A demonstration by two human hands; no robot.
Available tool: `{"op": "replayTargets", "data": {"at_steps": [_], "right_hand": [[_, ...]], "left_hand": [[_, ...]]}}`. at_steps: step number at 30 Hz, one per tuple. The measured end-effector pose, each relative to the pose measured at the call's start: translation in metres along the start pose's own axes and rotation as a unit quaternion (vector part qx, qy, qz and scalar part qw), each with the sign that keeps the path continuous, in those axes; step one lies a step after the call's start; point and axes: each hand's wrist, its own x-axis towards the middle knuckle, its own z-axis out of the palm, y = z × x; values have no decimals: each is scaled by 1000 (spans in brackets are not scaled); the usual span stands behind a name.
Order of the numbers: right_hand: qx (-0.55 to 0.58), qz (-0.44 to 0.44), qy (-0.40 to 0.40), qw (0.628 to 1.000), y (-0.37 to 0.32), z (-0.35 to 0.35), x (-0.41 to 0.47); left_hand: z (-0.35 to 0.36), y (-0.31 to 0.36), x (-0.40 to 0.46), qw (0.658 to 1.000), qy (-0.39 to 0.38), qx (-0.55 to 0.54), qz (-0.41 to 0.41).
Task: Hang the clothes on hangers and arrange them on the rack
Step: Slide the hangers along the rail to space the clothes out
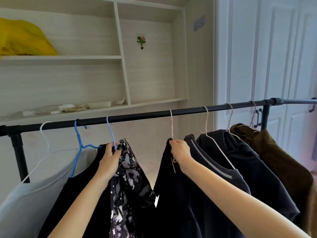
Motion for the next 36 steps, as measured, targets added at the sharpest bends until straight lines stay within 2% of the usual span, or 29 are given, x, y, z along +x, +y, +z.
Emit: {"op": "replayTargets", "data": {"at_steps": [5, 13, 19, 29, 36], "right_hand": [[-45, -10, 13, 999, 1, -21, 8], [-48, -10, -15, 999, 2, -35, 13], [-37, 6, -6, 999, 2, -36, 18], [-41, -4, -13, 999, 4, -36, 19], [-41, -1, -18, 999, 5, -33, 20]], "left_hand": [[3, 3, -2, 1000, -4, 16, 3], [14, 15, -2, 991, -35, 128, 15], [31, 36, -6, 990, -83, 113, 10], [59, 52, -7, 977, -84, 196, 21], [76, 61, -8, 974, -115, 191, 41]]}}
